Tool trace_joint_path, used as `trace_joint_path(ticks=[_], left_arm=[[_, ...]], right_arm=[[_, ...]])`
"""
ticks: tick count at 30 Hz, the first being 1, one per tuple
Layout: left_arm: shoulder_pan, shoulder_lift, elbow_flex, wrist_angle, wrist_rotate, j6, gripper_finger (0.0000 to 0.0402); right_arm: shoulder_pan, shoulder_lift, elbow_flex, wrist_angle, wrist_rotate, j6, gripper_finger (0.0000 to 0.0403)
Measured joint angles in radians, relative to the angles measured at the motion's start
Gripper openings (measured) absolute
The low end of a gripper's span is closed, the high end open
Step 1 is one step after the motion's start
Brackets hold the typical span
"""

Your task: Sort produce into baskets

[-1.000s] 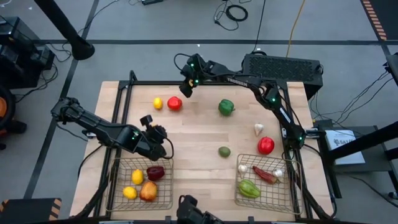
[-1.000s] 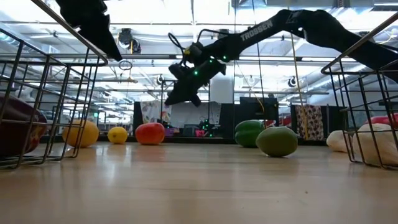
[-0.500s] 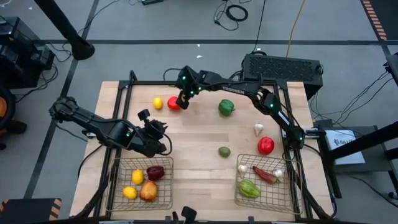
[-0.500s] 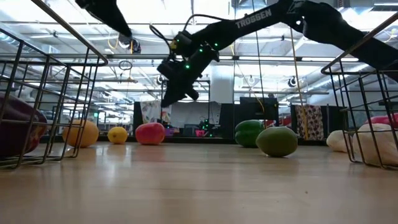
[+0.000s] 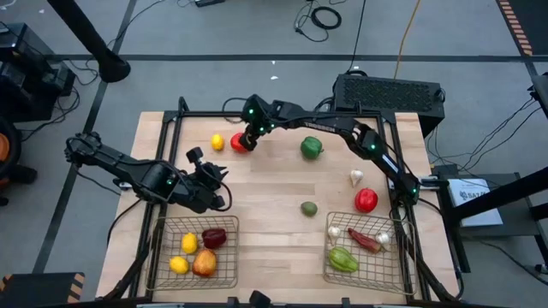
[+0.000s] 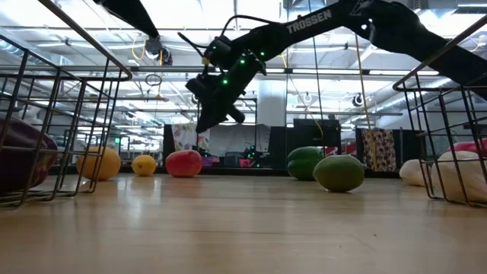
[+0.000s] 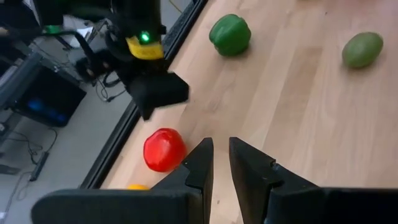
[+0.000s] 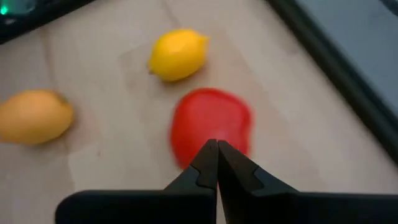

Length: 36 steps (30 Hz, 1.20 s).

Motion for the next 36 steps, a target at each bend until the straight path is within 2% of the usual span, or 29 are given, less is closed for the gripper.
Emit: trace_joint_path(ticks=[5, 17, 29, 36], left_arm=[[0.001, 0.0, 0.0, 0.003, 0.0, 0.014, 0.0061], [0.001, 0.0, 0.0, 0.007, 0.004, 0.031, 0.0061], [0.001, 0.0, -0.001, 0.011, 0.008, 0.031, 0.0061], [0.0, 0.001, -0.001, 0.011, 0.036, 0.03, 0.0061]], right_arm=[[0.039, 0.022, 0.0, 0.043, 0.049, 0.001, 0.0], [0.033, 0.057, 0.0, 0.065, 0.084, 0.012, 0.0], [0.038, 0.103, 0.001, 0.111, 0.078, 0.012, 0.0], [0.063, 0.1, 0.003, 0.054, 0.076, 0.012, 0.0]])
